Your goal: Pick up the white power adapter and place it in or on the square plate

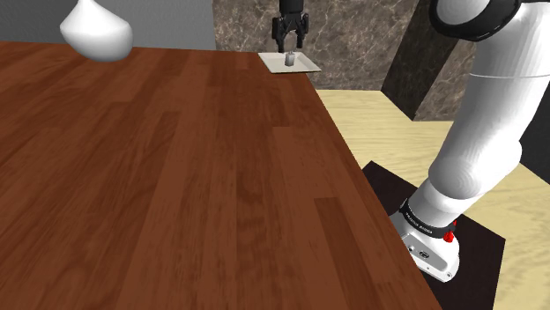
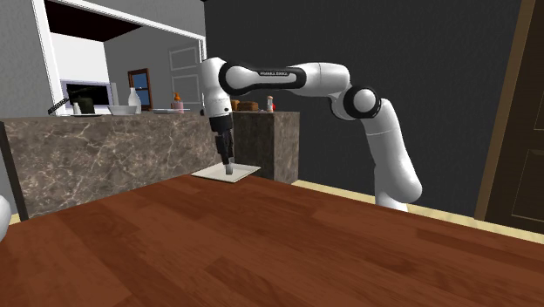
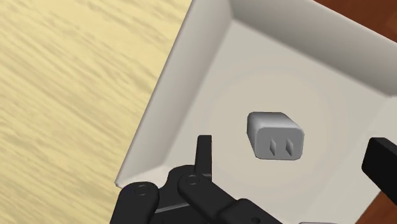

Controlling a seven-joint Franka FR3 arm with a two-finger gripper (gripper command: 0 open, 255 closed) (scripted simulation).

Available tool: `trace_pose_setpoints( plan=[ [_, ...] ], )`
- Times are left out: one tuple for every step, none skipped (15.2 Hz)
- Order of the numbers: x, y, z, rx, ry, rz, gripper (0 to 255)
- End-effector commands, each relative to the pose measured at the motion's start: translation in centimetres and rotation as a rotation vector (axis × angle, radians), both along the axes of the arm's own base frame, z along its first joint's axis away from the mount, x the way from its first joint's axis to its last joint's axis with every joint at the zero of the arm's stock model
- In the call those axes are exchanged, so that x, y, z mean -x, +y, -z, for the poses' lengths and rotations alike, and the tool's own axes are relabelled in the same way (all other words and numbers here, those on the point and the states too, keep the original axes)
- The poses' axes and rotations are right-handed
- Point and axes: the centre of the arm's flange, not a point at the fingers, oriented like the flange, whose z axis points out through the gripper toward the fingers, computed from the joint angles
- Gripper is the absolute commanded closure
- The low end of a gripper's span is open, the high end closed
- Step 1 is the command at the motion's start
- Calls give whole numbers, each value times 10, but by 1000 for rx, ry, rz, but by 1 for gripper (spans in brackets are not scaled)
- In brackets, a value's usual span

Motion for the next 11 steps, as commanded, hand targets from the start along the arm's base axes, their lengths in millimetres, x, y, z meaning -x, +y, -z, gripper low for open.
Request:
trace_pose_setpoints(
  plan=[
    [-3,0,-20,0,0,0,0],
    [-5,0,-33,0,0,0,0],
    [-6,1,-44,0,0,0,0],
    [-6,1,-44,0,0,0,0],
    [-6,1,-44,0,0,0,0],
    [-6,1,-44,0,0,0,0],
    [-6,1,-44,0,0,0,0],
    [-6,1,-44,0,0,0,0],
    [-6,1,-44,0,0,0,0],
    [-6,1,-44,0,0,0,0],
    [-6,1,-43,0,0,0,0]
  ],
)
